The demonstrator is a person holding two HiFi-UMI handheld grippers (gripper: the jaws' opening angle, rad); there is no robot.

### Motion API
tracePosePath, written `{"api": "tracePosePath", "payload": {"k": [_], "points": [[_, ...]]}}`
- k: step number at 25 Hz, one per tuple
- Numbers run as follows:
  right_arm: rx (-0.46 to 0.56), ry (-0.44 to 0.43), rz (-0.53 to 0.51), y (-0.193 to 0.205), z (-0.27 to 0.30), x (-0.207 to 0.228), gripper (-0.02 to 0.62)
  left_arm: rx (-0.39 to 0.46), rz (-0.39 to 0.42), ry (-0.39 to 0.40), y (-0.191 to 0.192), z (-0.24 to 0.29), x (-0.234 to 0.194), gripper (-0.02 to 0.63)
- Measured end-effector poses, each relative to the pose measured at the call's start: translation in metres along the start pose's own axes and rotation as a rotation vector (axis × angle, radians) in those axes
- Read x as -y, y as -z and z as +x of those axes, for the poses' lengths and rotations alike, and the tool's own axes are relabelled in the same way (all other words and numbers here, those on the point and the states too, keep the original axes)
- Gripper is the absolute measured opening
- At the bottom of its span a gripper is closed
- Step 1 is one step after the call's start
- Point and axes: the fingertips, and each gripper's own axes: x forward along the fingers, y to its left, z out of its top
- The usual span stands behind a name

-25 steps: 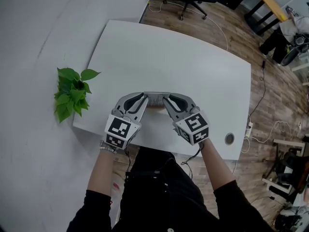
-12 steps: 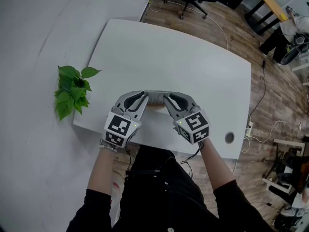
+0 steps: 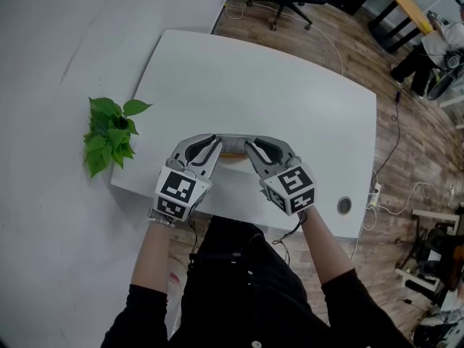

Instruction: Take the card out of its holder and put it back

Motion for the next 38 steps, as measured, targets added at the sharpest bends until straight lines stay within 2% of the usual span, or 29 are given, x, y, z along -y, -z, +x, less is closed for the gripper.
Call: {"api": "tracePosePath", "payload": {"k": [6,20,38], "points": [[-0.003,-0.005,-0.006,-0.005,-0.008,-0.001,0.089,0.007,0.021,-0.008,-0.009,-0.005,0.005,0.054],[0.061,-0.002,-0.036,-0.036,-0.026,-0.005,0.091,0.058,0.064,-0.038,-0.044,-0.02,0.009,0.054],[0.2,0.006,-0.109,-0.111,-0.073,-0.017,0.091,0.16,0.154,-0.102,-0.125,-0.056,0.021,0.052]]}}
